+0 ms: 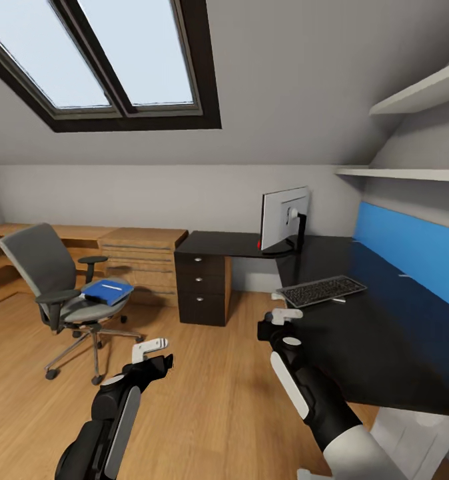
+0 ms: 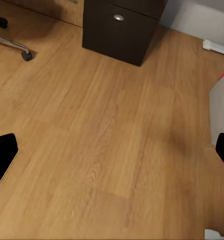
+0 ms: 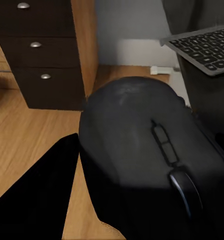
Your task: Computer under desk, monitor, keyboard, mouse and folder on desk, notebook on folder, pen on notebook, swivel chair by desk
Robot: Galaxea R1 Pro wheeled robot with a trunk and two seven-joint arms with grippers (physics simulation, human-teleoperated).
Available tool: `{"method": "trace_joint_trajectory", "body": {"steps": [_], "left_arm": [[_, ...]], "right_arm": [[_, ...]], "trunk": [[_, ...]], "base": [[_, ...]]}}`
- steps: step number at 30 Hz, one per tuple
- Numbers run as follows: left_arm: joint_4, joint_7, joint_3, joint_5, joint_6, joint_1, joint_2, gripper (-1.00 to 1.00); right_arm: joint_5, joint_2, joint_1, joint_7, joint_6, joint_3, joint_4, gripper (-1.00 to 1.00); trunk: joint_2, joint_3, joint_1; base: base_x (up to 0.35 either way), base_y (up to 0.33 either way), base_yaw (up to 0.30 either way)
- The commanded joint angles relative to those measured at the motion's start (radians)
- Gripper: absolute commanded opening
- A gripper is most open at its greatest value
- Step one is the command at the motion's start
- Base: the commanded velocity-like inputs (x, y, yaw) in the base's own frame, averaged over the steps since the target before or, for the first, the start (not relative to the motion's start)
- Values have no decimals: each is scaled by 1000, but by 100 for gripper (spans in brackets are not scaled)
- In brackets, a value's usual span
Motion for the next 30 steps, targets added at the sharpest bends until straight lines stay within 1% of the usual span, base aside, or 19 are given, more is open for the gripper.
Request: {"method": "trace_joint_trajectory", "body": {"steps": [1,19,26,30], "left_arm": [[-1,7,2,10,4,-1,-1,100],[1,7,1,11,4,-1,-1,100],[1,7,1,12,4,-1,-1,100],[1,7,1,11,4,-1,-1,100]], "right_arm": [[-9,-1,-1,-10,1,4,-1,-100],[-8,-1,-1,-9,0,10,-1,-100],[-7,-1,-1,-9,-1,11,15,-100],[-6,-1,-1,-9,-21,11,23,-100]], "trunk": [[7,2,-3],[133,58,-72],[182,80,-99],[210,93,-115]], "base": [[325,0,214],[326,0,248],[326,0,43],[326,0,3]]}}
